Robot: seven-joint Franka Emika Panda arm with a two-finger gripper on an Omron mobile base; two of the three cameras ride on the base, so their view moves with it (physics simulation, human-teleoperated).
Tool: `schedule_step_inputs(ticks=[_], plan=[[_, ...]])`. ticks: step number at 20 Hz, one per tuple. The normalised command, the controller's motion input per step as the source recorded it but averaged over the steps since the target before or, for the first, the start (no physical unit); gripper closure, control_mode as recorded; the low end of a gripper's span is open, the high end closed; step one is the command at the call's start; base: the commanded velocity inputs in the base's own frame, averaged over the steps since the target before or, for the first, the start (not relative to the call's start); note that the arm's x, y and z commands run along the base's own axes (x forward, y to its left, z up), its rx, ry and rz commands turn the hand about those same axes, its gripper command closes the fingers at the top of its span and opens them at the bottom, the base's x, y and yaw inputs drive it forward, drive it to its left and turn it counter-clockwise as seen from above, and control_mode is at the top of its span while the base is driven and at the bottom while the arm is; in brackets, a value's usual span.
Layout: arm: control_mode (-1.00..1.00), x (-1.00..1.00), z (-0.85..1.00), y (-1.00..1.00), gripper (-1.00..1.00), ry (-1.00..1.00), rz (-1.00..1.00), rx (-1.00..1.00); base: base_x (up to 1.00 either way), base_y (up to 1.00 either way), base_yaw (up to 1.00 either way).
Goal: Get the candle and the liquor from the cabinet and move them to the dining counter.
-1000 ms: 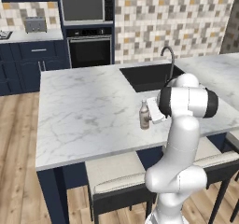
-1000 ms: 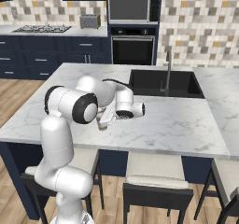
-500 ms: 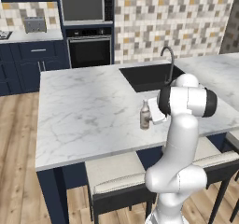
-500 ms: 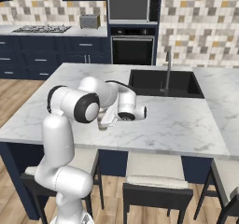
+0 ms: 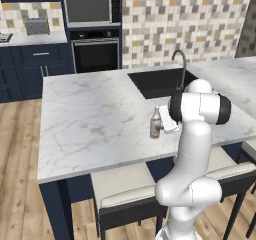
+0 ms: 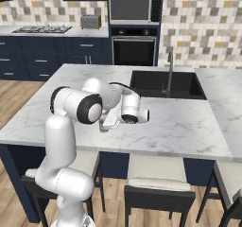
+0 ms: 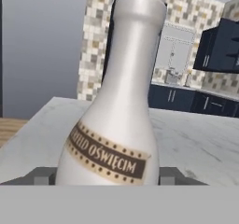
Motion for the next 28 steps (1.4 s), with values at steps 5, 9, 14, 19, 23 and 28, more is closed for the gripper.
schedule_step_inputs(ticks=[5,9,14,19,23,28], plan=[[-1.0,0.0,-0.28,0.02,-1.0,-0.03,0.0,0.01,0.0,0.0,0.0],[-1.0,0.0,-0.16,0.01,-1.0,-0.04,0.0,0.0,0.0,0.0,0.0],[-1.0,-0.01,-0.08,0.05,-1.0,-0.05,0.01,0.0,0.0,0.0,0.0],[-1.0,0.0,-0.04,0.0,-1.0,-0.01,0.01,0.0,0.0,0.0,0.0],[-1.0,-0.06,0.0,-0.06,-1.0,0.0,0.01,0.0,0.0,0.0,0.0],[-1.0,-0.08,0.0,-0.07,-1.0,0.0,0.0,0.02,0.0,0.0,0.0]])
